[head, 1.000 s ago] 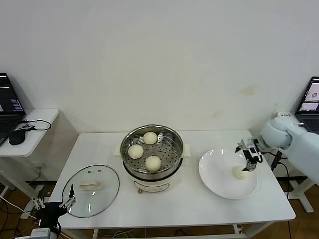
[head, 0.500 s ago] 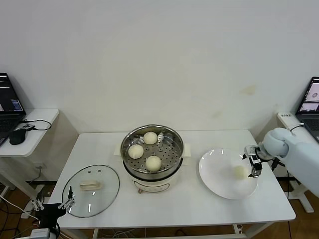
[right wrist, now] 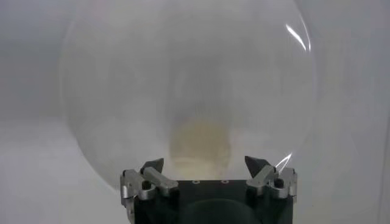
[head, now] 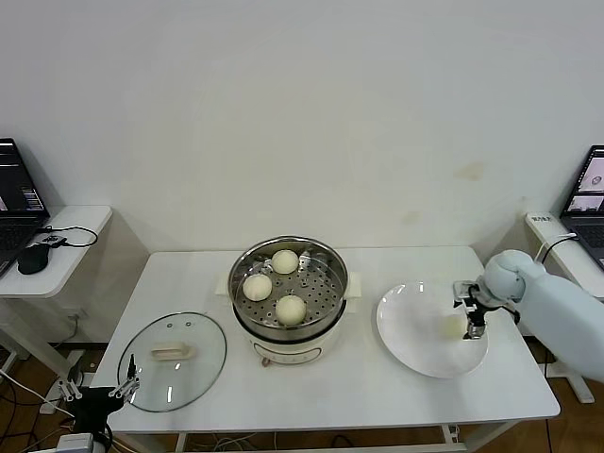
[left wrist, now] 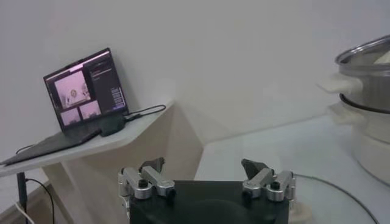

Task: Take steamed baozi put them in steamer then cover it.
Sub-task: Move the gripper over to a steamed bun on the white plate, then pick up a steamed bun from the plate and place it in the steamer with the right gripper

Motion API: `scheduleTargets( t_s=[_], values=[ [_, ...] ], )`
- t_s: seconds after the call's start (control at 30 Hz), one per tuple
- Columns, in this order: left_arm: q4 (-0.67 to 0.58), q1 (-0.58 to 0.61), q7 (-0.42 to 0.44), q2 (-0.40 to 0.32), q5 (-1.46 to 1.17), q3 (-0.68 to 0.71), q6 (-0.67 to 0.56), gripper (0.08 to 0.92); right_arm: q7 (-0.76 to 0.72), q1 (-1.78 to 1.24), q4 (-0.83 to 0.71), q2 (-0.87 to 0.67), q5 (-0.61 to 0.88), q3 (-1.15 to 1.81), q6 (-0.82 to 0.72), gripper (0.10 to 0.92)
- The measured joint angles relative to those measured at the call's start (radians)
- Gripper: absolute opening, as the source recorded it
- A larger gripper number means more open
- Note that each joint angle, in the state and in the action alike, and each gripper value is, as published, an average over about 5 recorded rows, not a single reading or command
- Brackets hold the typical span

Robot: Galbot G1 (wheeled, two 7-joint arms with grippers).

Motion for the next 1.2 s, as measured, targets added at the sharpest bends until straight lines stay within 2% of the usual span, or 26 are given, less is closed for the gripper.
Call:
scheduleTargets(
  t_s=[0.2,0.43,0.53,0.87,1.2],
  values=[
    [0.002,0.0,0.0,0.0,0.0,0.0,0.0,0.823,-0.001,-0.01,-0.023,0.019,-0.009,0.008,-0.001,0.742],
    [0.002,0.001,-0.001,-0.001,0.0,0.001,-0.001,0.823,-0.005,-0.013,-0.031,0.023,-0.012,0.014,-0.001,0.612],
    [0.001,0.003,-0.001,-0.001,0.0,0.001,-0.002,0.823,-0.009,-0.01,-0.029,0.021,-0.009,0.014,-0.002,0.589],
    [-0.009,-0.005,0.0,0.006,0.0,0.003,0.0,0.823,-0.032,0.042,0.048,-0.032,0.052,-0.032,-0.033,0.577],
    [-0.015,-0.019,0.003,0.012,-0.002,0.019,0.002,0.823,-0.033,0.294,0.242,-0.097,0.236,-0.218,-0.114,0.586]
  ],
)
